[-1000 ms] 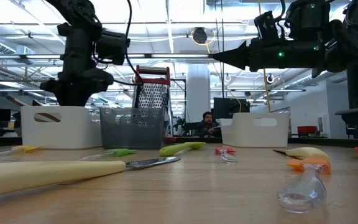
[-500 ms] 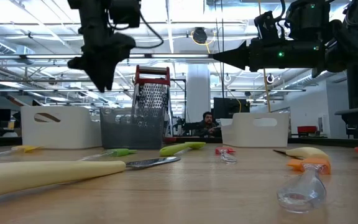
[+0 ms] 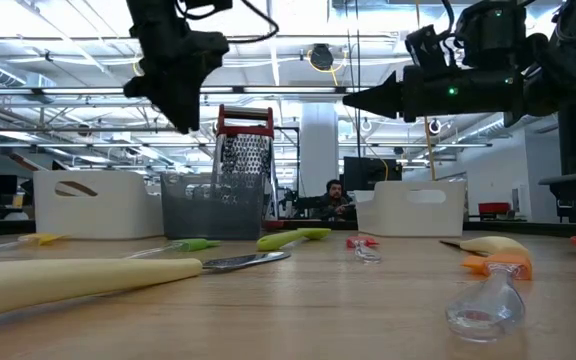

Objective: Pick & Place Kitchen Items
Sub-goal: Put the red serving spoon into the left white bin

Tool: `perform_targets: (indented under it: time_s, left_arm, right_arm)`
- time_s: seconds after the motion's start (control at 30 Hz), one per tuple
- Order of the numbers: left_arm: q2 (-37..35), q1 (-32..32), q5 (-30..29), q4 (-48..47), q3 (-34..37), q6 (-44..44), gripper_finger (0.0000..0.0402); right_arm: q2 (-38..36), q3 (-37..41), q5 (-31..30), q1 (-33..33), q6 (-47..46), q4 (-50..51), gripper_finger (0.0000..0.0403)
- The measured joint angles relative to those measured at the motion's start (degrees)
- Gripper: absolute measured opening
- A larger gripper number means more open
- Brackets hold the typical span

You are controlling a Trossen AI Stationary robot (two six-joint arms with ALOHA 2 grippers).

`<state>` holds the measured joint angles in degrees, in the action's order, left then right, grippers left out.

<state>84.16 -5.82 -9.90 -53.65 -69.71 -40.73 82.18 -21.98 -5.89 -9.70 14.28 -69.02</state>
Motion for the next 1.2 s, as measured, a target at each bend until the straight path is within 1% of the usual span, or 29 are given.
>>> perform_targets:
  time_s: [0.2,0.37,0.47,0.6,0.67,0.8,0.93,1.1,1.2]
  left_arm:
    - [0.0,2.9,-1.2,6.7,0.0,2.3,0.0108]
    - [0.0,4.7,-1.4,12.2,0.0,6.2,0.0108]
    - [0.0,5.6,-2.9,15.2,0.0,8.2,0.0108]
    - [0.0,6.4,-5.7,18.0,0.0,11.1,0.0108]
    - [0.0,6.6,-6.5,18.4,0.0,12.3,0.0108]
    - [0.0,6.6,-6.8,18.5,0.0,13.7,0.0108]
    - [0.0,6.6,-6.8,18.6,0.0,13.9,0.0108]
    - [0.0,6.6,-6.8,19.1,0.0,16.1,0.0108]
    - [0.0,6.6,-6.8,19.8,0.0,16.6,0.0108]
  right_arm:
    - [0.0,0.0,0.0,0.0,-5.2,4.3,0.013]
    - [0.0,0.0,0.2,0.1,-11.0,9.7,0.013]
    - [0.0,0.0,0.2,0.8,-11.9,13.6,0.013]
    - [0.0,0.0,0.7,3.4,-10.6,17.3,0.013]
    - [0.0,0.0,4.0,5.0,-9.0,18.9,0.013]
    - [0.0,0.0,14.4,8.6,-7.1,22.1,0.013]
    - [0.0,0.0,22.9,11.9,-7.2,25.9,0.013]
    - [0.0,0.3,31.6,16.5,-5.1,29.0,0.013]
    - [0.0,1.1,34.5,19.5,-2.9,29.0,0.013]
